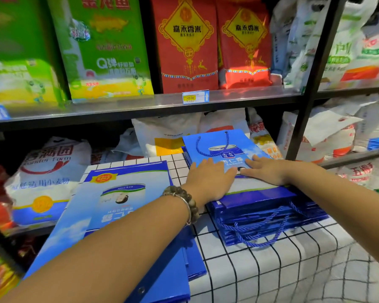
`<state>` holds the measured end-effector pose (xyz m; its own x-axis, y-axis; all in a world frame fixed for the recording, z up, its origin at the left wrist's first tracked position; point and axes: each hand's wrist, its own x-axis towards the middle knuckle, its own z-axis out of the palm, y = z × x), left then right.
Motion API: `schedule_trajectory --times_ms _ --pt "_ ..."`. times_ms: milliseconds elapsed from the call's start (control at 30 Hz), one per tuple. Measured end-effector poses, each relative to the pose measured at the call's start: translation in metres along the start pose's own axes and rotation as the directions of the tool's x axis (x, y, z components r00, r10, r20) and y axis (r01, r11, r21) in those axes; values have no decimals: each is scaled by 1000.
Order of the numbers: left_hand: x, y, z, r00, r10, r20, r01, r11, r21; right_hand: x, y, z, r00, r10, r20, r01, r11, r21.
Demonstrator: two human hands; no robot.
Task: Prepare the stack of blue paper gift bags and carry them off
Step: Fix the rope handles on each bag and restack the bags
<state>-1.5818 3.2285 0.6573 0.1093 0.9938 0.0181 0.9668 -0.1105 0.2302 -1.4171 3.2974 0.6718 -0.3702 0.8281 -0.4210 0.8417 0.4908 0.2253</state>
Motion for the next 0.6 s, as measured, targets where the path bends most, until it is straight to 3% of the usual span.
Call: schedule_trajectory --times_ms 100,200,267,333,367,400,467,533,600 --pt "-18 -5 -24 988 22 -150 -37 994 -101 -9 2 -14 977 107 -183 -114 993 -31" --pt "-49 -26 -48 983 6 -183 -43 979 -199 -24 -15 -33 830 5 -558 -129 975 -182" --pt "-76 -49 -61 989 -1 -147 -29 979 -202 -38 -51 -41 700 -183 -691 -25 960 -280" --pt "-106 -74 -66 996 -48 -74 35 985 -168 -52 -95 -35 526 -371 -766 220 929 -299" --pt "-119 -88 -66 996 -80 -41 73 986 -148 -64 -118 -30 476 -406 -780 328 905 -271" --pt "-132 -101 -64 994 -111 -6 110 987 -119 -73 -138 -25 461 -438 -772 414 875 -250" --pt "-153 -121 -58 982 -182 50 185 980 -70 -88 -175 -17 546 -489 -680 553 820 -145" --pt "-172 -135 -50 971 -229 69 235 967 -94 -99 -203 -6 683 -541 -490 629 777 19" --pt "-192 -146 -46 971 -236 24 237 957 -166 -101 -220 0 719 -590 -369 668 733 130"
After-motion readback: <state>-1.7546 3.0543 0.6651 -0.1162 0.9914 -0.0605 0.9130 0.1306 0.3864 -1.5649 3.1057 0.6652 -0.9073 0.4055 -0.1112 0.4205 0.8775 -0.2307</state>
